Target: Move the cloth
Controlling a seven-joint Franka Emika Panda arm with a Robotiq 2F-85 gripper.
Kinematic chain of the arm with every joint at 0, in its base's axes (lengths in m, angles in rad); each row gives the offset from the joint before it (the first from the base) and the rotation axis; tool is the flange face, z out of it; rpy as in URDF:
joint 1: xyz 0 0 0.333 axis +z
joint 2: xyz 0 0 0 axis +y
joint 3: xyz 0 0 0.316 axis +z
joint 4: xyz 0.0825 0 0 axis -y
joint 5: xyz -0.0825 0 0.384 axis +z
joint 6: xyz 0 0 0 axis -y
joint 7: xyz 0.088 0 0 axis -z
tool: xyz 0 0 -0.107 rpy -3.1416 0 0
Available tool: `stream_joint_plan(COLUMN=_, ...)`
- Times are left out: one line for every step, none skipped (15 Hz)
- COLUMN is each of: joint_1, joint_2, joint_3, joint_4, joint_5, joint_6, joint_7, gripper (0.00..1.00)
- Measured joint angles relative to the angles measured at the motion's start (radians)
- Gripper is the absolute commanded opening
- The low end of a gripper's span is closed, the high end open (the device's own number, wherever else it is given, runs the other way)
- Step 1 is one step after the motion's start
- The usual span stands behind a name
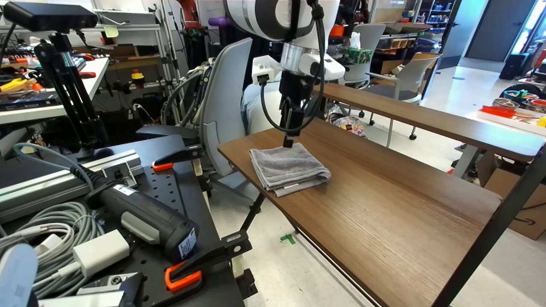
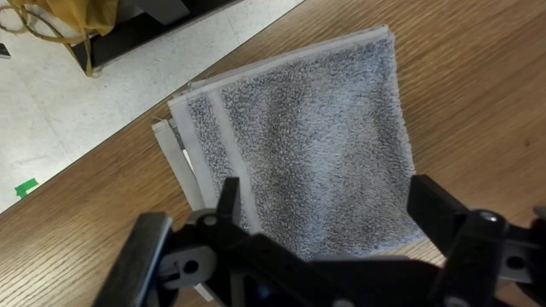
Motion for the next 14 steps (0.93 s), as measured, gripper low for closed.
stream_joint_plan(joint_1=0.005, joint_2=0.015, joint_3=-0.006, joint_4=0.011, joint_5=0.000, joint_6=0.000, joint_7=0.001, gripper=1.00)
stream_joint_plan(joint_1=0.011, joint_2=0.029, joint_3=-0.013, joint_4=0.021, joint_5=0.000, joint_6=0.000, joint_7=0.002, gripper=1.00)
stream_joint_plan(joint_1=0.016, joint_2=0.042, joint_3=-0.018, joint_4=0.029, joint_5=0.000, joint_6=0.001, joint_7=0.002, gripper=1.00)
stream_joint_plan(joint_1=0.020, joint_2=0.056, joint_3=-0.021, joint_4=0.037, joint_5=0.000, joint_6=0.009, joint_7=0.002, gripper=1.00)
stream_joint_plan(joint_1=0.023, joint_2=0.069, joint_3=-0.024, joint_4=0.043, joint_5=0.000, joint_6=0.025, joint_7=0.002, gripper=1.00)
stream_joint_plan(joint_1=0.024, joint_2=0.084, joint_3=-0.026, joint_4=0.050, joint_5=0.000, joint_6=0.042, joint_7=0.002, gripper=1.00)
stream_joint_plan(joint_1=0.025, joint_2=0.098, joint_3=-0.026, joint_4=0.054, joint_5=0.000, joint_6=0.061, joint_7=0.002, gripper=1.00)
stream_joint_plan(joint_1=0.025, joint_2=0.113, joint_3=-0.027, joint_4=0.059, joint_5=0.000, joint_6=0.083, joint_7=0.002, gripper=1.00)
stream_joint_plan(joint_1=0.025, joint_2=0.126, joint_3=-0.027, joint_4=0.062, joint_5=0.002, joint_6=0.111, joint_7=0.002, gripper=1.00)
stream_joint_plan(joint_1=0.025, joint_2=0.137, joint_3=-0.027, joint_4=0.064, joint_5=0.002, joint_6=0.139, joint_7=0.002, gripper=1.00)
stream_joint_plan(joint_1=0.025, joint_2=0.147, joint_3=-0.027, joint_4=0.064, joint_5=0.002, joint_6=0.162, joint_7=0.002, gripper=1.00)
stream_joint_plan(joint_1=0.025, joint_2=0.155, joint_3=-0.027, joint_4=0.065, joint_5=0.002, joint_6=0.185, joint_7=0.002, gripper=1.00)
stream_joint_plan(joint_1=0.025, joint_2=0.163, joint_3=-0.027, joint_4=0.067, joint_5=0.002, joint_6=0.203, joint_7=0.002, gripper=1.00)
stream_joint_plan(joint_1=0.025, joint_2=0.170, joint_3=-0.027, joint_4=0.068, joint_5=0.002, joint_6=0.222, joint_7=0.002, gripper=1.00)
